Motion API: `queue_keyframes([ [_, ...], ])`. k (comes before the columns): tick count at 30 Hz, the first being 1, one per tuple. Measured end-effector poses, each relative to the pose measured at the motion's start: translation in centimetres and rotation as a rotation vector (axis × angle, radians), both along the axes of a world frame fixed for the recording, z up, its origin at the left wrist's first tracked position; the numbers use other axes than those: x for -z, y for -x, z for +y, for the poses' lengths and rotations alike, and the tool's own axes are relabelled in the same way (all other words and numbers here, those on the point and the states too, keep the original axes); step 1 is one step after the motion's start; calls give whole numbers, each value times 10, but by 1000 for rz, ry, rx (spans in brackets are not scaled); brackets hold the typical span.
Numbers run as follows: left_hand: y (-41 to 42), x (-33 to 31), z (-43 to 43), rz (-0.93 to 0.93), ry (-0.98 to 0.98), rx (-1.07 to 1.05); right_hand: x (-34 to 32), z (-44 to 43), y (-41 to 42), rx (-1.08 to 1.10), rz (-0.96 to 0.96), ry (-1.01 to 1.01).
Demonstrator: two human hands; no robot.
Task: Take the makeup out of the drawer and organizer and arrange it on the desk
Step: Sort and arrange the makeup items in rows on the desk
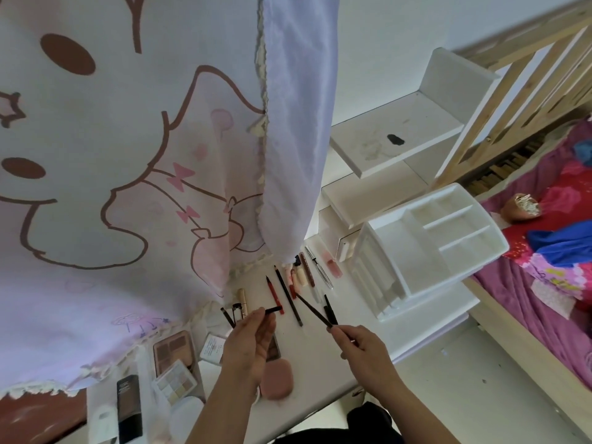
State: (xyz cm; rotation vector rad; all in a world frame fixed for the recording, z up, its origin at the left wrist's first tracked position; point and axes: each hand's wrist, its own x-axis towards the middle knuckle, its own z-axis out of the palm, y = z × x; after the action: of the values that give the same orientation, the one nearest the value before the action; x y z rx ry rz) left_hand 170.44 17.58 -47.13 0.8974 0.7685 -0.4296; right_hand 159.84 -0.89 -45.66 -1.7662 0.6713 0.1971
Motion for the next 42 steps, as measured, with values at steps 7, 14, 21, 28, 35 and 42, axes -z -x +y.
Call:
queue_keyframes([
  [7, 13, 38, -27, 143, -101, 116, 27, -18, 15, 86, 165, -106],
  [14, 27, 79, -62, 279, -115, 173, 73, -41, 15, 109, 309, -53],
  [21, 34, 105, -97, 325, -292, 175, 108, -64, 0, 73, 372, 17],
  [28, 42, 111, -122, 215, -356, 182, 126, -77, -14, -22, 388, 140],
  [35, 36, 109, -152, 93, -576, 397, 135, -88, -18, -39, 373, 201],
  [42, 38, 92, -148, 51, -548, 439, 133, -87, -26, -58, 347, 228],
])
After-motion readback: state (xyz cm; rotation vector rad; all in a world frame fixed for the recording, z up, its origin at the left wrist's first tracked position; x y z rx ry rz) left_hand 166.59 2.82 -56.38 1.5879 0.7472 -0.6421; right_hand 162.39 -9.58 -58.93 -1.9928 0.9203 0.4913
